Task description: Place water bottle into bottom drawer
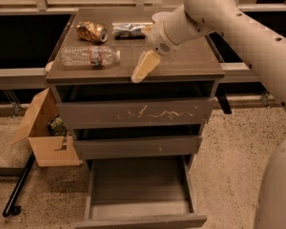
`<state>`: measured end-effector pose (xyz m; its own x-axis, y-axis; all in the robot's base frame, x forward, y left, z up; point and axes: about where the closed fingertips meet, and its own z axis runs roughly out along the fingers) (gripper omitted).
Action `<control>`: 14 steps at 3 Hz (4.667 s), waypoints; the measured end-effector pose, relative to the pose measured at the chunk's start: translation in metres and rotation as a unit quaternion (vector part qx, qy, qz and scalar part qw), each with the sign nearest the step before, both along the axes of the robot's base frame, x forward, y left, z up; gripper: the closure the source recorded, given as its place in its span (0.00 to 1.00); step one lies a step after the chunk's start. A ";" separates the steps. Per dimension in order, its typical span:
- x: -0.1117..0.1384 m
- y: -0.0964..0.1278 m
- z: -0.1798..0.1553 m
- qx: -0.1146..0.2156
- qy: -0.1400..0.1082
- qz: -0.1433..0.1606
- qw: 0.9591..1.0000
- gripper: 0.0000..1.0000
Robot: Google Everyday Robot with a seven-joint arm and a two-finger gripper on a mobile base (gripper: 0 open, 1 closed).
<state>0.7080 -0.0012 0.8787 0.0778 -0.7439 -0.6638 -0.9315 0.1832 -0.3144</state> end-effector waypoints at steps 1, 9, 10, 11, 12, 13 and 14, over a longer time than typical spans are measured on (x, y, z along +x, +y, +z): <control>0.001 0.002 -0.002 0.000 0.001 0.000 1.000 0.00; 0.062 0.124 -0.031 0.116 0.069 0.015 0.991 0.74; 0.044 0.106 -0.005 0.122 0.033 0.017 0.992 0.96; 0.008 0.077 0.009 0.134 0.007 0.024 0.991 1.00; -0.032 0.028 0.002 0.143 0.006 0.035 0.989 1.00; -0.031 0.023 0.002 0.143 0.005 0.031 0.989 1.00; -0.048 0.019 0.001 0.138 0.010 0.073 0.988 1.00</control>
Offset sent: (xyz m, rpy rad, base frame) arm 0.0629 0.0586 -0.0231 0.0984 0.0026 -0.0179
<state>0.6603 0.0183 0.8796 0.1551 -0.5163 -0.8422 -0.9601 0.1222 -0.2517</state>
